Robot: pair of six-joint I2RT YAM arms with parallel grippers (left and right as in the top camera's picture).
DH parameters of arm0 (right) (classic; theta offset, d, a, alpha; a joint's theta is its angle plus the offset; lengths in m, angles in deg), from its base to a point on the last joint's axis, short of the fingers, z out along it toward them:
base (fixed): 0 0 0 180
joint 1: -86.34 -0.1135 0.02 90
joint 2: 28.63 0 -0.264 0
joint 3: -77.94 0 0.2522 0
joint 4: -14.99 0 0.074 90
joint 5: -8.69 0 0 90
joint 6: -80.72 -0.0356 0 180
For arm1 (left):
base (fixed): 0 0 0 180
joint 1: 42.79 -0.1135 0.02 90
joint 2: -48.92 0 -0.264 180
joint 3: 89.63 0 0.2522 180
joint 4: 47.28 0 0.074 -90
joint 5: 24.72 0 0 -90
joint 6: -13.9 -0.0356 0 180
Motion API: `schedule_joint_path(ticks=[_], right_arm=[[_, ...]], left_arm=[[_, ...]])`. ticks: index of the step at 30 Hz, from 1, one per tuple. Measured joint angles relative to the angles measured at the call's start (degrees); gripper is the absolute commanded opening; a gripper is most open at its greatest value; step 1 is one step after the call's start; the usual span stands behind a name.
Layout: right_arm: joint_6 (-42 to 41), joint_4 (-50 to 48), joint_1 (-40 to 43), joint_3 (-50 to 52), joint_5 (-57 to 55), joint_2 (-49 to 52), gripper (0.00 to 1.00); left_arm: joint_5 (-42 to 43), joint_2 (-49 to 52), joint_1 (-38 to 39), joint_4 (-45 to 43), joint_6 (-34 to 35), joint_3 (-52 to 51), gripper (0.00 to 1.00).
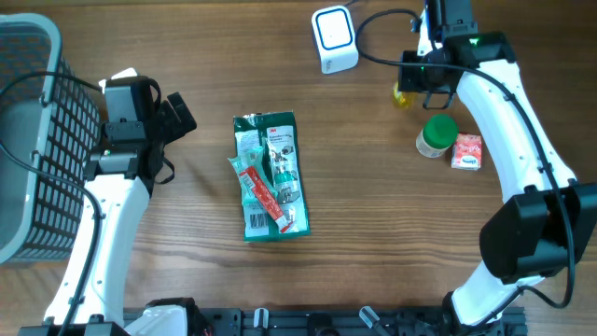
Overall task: Scan the item barcode
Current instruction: 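Carry the bottle right and set it beside the green-capped jar, then move the right gripper down to the red tube on the gloves pack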
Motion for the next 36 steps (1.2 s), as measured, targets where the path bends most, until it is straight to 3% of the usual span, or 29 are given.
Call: schedule_joint_path(ticks=[11, 12, 15, 17, 23, 26, 30, 32, 36], right_arm=[[-2.1, 0.07, 13.7, 0.15, -0.63, 6.4, 0.07], [-2.1, 0.07, 14.16, 0.2, -0.37, 7.15, 0.15], [-2.1, 0.07, 14.82, 0.2, -0.24, 8.48, 0.8], [-2.56, -0.07, 14.84, 0.2, -0.17, 8.61, 0.99], [-2.49, 1.84, 14.84, -0.37, 0.17, 8.57, 1.0], [-2.01, 5.73, 14.84, -5.9, 0.17, 7.76, 0.97], [0.98, 12.07, 13.75, -14.8, 2.95, -2.69, 0.78], [4.7, 16.7, 11.61, -15.98, 9.42, -7.85, 0.53], [15.21, 26.93, 4.94, -14.99, 26.25, -10.49, 0.52]], left_arm=[[0.0, 0.0, 0.0, 0.0, 0.0, 0.0, 1.0], [0.0, 0.0, 0.0, 0.02, 0.0, 0.0, 1.0], [0.0, 0.0, 0.0, 0.0, 0.0, 0.0, 1.0], [0.0, 0.0, 0.0, 0.0, 0.0, 0.0, 1.0], [0.0, 0.0, 0.0, 0.02, 0.0, 0.0, 1.0], [0.0, 0.0, 0.0, 0.0, 0.0, 0.0, 1.0], [0.0, 0.0, 0.0, -0.02, 0.0, 0.0, 1.0], [0.0, 0.0, 0.0, 0.04, 0.0, 0.0, 1.0], [0.0, 0.0, 0.0, 0.0, 0.0, 0.0, 1.0]])
